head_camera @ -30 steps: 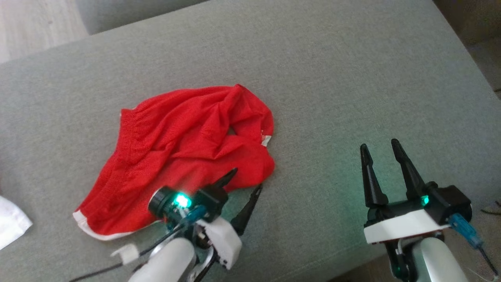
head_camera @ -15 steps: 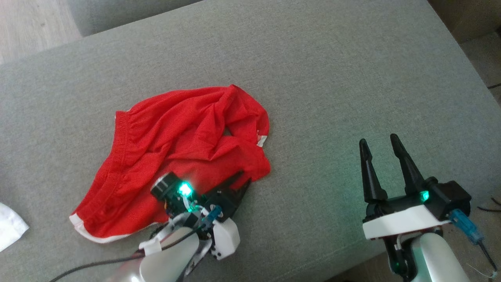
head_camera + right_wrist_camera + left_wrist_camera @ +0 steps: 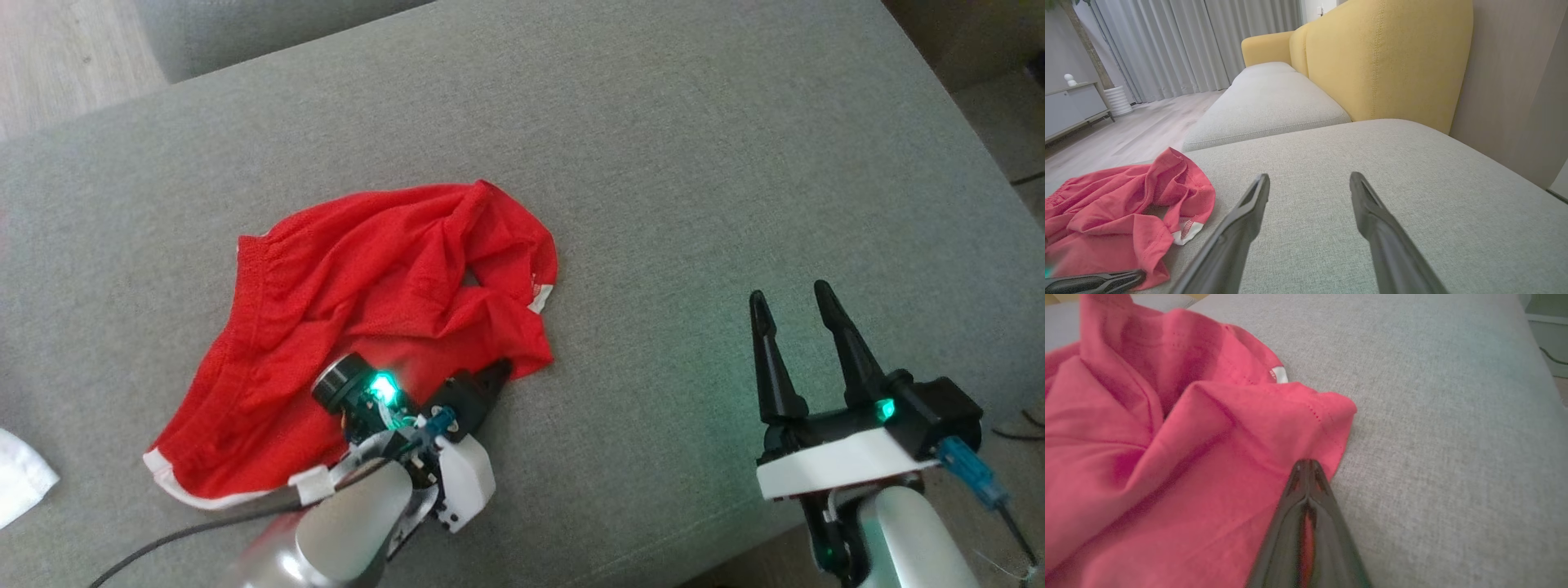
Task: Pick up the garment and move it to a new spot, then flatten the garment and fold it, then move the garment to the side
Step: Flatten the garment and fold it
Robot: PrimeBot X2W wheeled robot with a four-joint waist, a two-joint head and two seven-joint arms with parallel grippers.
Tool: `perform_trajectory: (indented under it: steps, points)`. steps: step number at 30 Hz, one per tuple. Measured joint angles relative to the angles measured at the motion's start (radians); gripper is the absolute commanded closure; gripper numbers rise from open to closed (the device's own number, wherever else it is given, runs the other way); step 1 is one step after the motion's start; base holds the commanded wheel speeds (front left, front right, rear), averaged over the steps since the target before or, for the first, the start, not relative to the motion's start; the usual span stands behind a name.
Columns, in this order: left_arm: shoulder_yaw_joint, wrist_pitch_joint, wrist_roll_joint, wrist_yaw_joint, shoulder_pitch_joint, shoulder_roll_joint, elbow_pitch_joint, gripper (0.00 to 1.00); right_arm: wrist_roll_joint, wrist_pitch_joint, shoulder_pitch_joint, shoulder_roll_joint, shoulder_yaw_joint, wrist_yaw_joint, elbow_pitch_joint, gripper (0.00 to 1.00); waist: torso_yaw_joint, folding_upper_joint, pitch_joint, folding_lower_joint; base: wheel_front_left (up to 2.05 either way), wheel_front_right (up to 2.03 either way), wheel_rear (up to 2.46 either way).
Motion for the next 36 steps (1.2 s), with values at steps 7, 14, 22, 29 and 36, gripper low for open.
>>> perform_trajectory:
  steps: [7, 14, 22, 29, 36]
  points:
    - [0.057, 0.023, -0.175, -0.052, 0.022, -0.034, -0.017, 1.0, 0.0, 0.0, 0.001, 0.0, -0.008, 0.0, 0.004, 0.0, 0.009, 0.0, -0.01, 0.0, 0.0, 0.0, 0.0]
    - [0.017, 0.118, -0.376, -0.069, 0.069, -0.034, -0.138, 1.0, 0.0, 0.0, 0.001, 0.0, -0.011, 0.0, 0.01, 0.0, 0.017, 0.0, -0.021, 0.0, 0.0, 0.0, 0.0]
    - [-0.131, 0.217, -0.618, -0.069, 0.084, 0.016, -0.317, 1.0, -0.001, 0.0, 0.001, 0.0, -0.005, 0.0, 0.014, 0.0, 0.002, 0.0, -0.023, 0.0, 0.0, 0.0, 0.0]
    - [-0.16, 0.216, -0.666, -0.067, 0.054, 0.071, -0.35, 1.0, -0.001, 0.0, 0.001, 0.0, -0.001, 0.0, 0.014, 0.0, -0.018, 0.0, -0.011, 0.0001, 0.0, 0.0, 0.0]
    - [-0.108, 0.127, -0.61, -0.04, -0.063, 0.077, -0.208, 1.0, -0.001, 0.0, 0.0, 0.0, 0.013, 0.0, 0.014, 0.0, -0.041, 0.0, 0.008, 0.0001, 0.0, 0.0, 0.0]
